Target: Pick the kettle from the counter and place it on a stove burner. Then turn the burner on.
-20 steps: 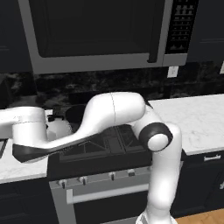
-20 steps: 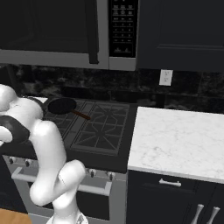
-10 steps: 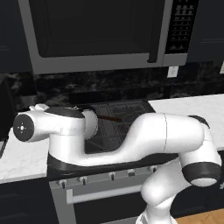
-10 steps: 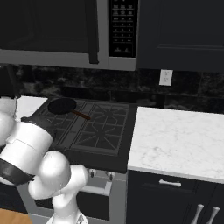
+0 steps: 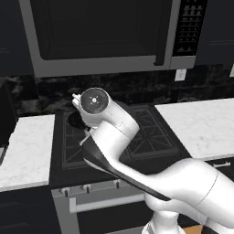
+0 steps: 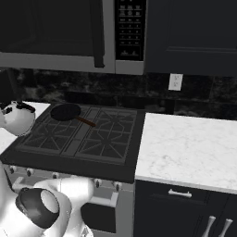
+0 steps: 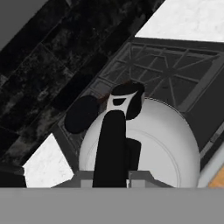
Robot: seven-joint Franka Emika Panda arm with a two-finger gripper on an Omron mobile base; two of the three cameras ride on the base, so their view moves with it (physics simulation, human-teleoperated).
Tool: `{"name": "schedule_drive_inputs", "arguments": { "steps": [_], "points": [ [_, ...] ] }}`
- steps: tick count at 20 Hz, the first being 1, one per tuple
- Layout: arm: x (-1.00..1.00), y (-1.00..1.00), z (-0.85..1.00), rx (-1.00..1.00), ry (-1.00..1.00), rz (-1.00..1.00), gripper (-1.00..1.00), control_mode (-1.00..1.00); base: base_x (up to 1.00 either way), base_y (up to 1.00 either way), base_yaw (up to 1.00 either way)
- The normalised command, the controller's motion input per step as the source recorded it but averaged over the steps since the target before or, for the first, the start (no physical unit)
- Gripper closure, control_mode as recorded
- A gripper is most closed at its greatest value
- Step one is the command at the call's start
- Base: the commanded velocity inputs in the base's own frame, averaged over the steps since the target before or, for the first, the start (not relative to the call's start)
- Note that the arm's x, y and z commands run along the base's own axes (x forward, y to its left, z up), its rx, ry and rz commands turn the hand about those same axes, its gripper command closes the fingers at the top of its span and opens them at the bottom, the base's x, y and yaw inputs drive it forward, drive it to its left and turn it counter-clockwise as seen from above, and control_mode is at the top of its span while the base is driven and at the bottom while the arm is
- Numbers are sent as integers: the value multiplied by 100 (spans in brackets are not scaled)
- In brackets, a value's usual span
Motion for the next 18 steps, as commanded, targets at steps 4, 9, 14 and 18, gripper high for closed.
{"name": "schedule_drive_inputs", "arguments": {
  "steps": [4, 9, 14, 18],
  "points": [
    [25, -79, 0, 35, 1, 29, 100, -100, 0, 0, 0],
    [40, -35, -12, 31, 0, 24, 100, -100, 0, 0, 0],
    [20, 17, -16, 5, 3, 4, 100, -100, 0, 0, 0],
    [97, 76, -11, -24, 40, -9, 100, -100, 0, 0, 0]
  ]
}}
